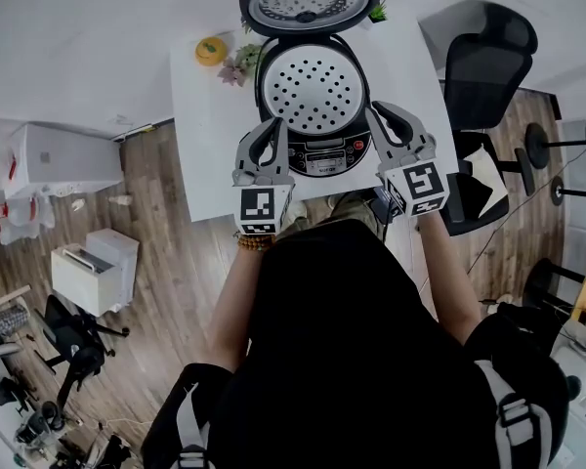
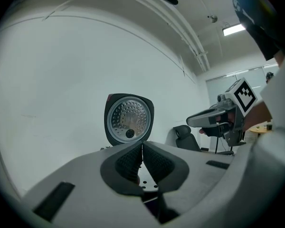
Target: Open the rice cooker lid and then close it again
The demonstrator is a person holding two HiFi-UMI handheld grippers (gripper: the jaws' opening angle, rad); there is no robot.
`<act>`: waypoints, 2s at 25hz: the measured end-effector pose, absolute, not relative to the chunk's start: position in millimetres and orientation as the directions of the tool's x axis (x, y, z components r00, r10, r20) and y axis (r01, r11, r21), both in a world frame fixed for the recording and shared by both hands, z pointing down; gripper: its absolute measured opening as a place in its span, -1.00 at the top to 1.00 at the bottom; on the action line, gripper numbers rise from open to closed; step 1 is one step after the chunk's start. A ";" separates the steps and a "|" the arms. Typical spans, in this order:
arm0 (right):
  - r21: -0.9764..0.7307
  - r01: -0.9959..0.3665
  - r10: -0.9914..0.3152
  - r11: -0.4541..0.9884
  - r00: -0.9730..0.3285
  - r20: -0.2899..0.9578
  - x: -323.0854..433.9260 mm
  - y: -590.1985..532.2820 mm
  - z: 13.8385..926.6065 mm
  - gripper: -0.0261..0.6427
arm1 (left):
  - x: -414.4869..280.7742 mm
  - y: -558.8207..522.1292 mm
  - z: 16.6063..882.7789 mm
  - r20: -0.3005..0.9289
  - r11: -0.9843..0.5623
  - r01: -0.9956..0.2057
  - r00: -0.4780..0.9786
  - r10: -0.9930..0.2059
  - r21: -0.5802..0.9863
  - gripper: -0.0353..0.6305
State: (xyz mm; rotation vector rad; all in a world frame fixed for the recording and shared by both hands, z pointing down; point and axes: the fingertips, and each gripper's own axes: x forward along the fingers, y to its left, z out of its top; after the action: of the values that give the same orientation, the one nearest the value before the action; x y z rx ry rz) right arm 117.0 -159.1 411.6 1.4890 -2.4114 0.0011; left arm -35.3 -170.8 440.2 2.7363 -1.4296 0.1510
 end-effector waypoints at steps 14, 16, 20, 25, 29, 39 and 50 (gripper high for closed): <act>0.191 -0.877 -0.888 0.441 -0.396 0.234 137.0 -175.3 391.9 0.83 | -37.4 -167.0 438.5 0.109 -0.564 -0.826 0.561 -0.820 0.008 0.82; 0.199 -0.876 -0.890 0.439 -0.394 0.228 140.5 -179.7 386.9 0.83 | -37.2 -166.4 438.7 0.109 -0.564 -0.826 0.562 -0.820 0.009 0.82; 0.214 -0.879 -0.899 0.426 -0.387 0.205 149.6 -191.4 373.5 0.83 | -35.4 -166.0 438.8 0.106 -0.568 -0.823 0.565 -0.818 0.004 0.82; 0.228 -0.880 -0.907 0.416 -0.382 0.180 158.2 -208.4 358.1 0.83 | -36.6 -166.2 439.9 0.109 -0.563 -0.826 0.561 -0.821 0.010 0.82; 0.250 -0.874 -0.908 0.416 -0.386 0.161 160.8 -222.2 340.8 0.83 | -38.2 -167.2 436.9 0.104 -0.557 -0.831 0.555 -0.825 0.012 0.82; 0.307 -0.852 -0.905 0.425 -0.408 0.122 166.5 -253.1 300.0 0.83 | -37.4 -164.5 433.8 0.098 -0.556 -0.831 0.554 -0.827 0.013 0.82; 0.371 -0.820 -0.896 0.436 -0.434 0.092 163.7 -283.0 257.8 0.83 | -42.3 -161.4 432.7 0.089 -0.548 -0.837 0.546 -0.833 0.010 0.82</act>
State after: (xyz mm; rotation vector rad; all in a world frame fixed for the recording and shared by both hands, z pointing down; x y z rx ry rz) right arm 163.7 -283.0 257.8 1.4841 -2.4160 -0.3944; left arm -42.3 -161.4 432.7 2.7165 -1.4678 0.1141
